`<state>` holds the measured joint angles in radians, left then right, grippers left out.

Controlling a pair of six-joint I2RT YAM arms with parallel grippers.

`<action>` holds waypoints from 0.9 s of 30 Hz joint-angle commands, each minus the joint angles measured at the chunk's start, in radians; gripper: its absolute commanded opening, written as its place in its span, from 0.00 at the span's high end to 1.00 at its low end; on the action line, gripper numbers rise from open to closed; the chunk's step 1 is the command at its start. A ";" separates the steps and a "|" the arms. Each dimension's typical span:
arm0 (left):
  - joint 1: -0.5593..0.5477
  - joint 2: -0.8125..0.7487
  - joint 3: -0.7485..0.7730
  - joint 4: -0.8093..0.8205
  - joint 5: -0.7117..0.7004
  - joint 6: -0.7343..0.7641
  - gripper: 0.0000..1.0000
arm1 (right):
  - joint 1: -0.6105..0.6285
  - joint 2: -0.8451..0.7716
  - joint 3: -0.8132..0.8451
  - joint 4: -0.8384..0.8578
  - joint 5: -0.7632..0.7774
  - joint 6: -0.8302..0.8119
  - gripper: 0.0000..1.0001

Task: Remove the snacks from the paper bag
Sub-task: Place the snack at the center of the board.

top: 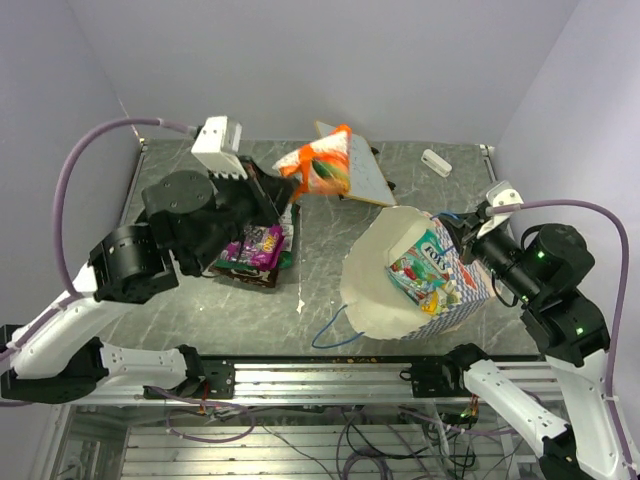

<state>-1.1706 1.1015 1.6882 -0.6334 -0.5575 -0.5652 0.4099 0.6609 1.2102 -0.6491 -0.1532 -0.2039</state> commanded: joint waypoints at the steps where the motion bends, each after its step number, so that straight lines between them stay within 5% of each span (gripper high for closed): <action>1: 0.107 0.092 0.135 -0.215 -0.103 -0.138 0.93 | 0.002 -0.012 0.000 0.050 0.055 0.078 1.00; 17: 0.554 0.344 0.226 -0.418 0.176 -0.158 0.93 | 0.001 0.049 0.005 0.043 0.095 0.124 1.00; 27: 0.675 0.457 0.141 -0.400 0.199 -0.165 0.93 | 0.001 0.077 -0.020 0.040 -0.043 0.071 1.00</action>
<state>-0.5251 1.5337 1.8549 -1.0542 -0.3698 -0.7410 0.4099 0.7444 1.1973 -0.6163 -0.1104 -0.0952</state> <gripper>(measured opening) 0.105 0.004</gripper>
